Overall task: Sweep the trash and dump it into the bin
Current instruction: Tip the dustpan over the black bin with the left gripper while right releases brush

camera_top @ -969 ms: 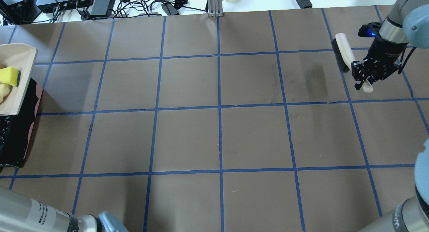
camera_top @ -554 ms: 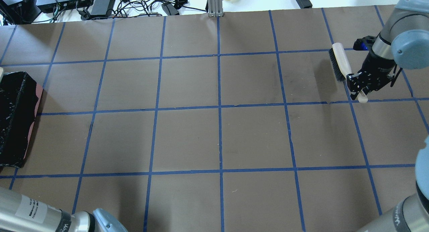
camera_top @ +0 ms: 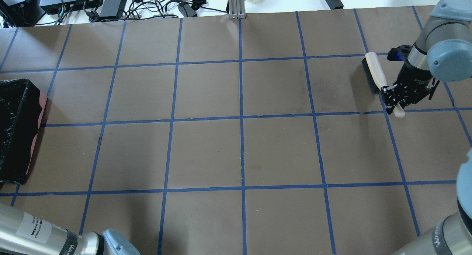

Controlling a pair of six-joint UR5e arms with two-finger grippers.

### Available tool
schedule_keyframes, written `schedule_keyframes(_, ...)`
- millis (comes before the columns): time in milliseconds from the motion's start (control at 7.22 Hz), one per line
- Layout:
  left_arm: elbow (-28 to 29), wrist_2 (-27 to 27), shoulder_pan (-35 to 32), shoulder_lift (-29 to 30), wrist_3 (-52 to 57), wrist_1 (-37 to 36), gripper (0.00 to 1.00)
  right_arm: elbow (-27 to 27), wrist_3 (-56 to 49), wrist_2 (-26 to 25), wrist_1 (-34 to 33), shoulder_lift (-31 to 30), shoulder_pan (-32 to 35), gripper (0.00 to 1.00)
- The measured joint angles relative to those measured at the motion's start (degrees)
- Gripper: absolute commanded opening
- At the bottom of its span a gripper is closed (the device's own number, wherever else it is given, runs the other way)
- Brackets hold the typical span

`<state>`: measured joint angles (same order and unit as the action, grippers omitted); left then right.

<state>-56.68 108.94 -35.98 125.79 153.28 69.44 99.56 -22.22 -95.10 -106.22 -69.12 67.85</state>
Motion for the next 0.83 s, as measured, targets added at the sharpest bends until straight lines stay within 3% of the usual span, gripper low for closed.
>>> schedule_keyframes(138, -0.3, 2.7, -1.4, -0.2, -1.0, -1.7, 0.0, 0.0, 0.0, 0.0, 0.0, 0.0, 0.0, 0.05)
schedule_keyframes(277, -0.9, 5.0, -2.5, -0.4, -2.0, -3.4, 0.0, 0.0, -0.1, -0.1, 0.1, 0.1, 0.0, 0.49)
schedule_keyframes(415, -1.9, 6.7, -3.5, -0.9, -2.7, -5.2, 0.0, 0.0, -0.3, -0.6, 0.0, 0.1, 0.0, 0.69)
schedule_keyframes(554, -3.4, 8.2, -4.4, -1.6, -3.1, -7.3, 0.0, 0.0, -0.3, -1.5, 0.0, 0.2, 0.0, 0.8)
schedule_keyframes(831, -7.2, 9.4, -5.3, -3.7, -3.0, -10.3, 0.0, -0.1, 0.0, -2.2, -0.2, 0.3, 0.0, 0.88)
